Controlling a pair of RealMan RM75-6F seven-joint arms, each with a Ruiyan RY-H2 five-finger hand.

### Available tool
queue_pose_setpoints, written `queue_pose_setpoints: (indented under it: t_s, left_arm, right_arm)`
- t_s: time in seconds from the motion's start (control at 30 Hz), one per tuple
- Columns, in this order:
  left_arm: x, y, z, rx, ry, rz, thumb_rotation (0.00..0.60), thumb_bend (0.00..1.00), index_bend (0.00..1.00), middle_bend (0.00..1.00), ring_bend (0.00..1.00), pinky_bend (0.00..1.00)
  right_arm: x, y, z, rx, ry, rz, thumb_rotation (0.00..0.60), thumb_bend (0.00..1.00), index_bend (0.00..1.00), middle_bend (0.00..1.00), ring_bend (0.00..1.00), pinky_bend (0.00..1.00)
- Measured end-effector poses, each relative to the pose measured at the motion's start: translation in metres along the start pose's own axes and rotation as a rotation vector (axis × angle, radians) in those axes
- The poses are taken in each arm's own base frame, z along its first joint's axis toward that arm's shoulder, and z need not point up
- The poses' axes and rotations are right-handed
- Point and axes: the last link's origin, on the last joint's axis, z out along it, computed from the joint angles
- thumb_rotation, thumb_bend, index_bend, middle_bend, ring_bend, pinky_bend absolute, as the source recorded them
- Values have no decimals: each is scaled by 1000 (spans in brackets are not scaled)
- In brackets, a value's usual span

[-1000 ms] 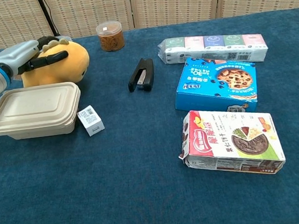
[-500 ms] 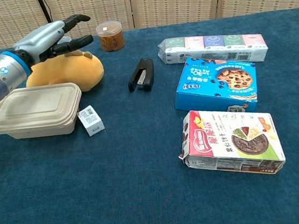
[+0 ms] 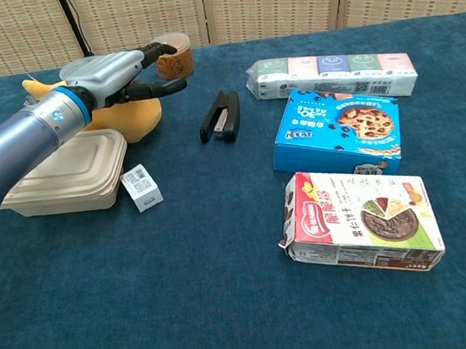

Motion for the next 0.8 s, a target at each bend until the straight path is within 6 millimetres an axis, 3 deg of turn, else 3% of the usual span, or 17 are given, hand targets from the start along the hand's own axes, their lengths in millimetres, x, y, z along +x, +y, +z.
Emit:
queue_pose_setpoints:
  t_s: [0.5,0.8]
  left_arm:
    - [-6,-35,-11,107,-59,25,0,0,0,0,0,0]
    - [2,-63,-23,160,-45,25,0,0,0,0,0,0]
  right_arm:
    - [-2,-1,1,-2,-22,5,600,0,0,0,0,0]
    - [-6,-2,1,-1,-44,3,600,0,0,0,0,0]
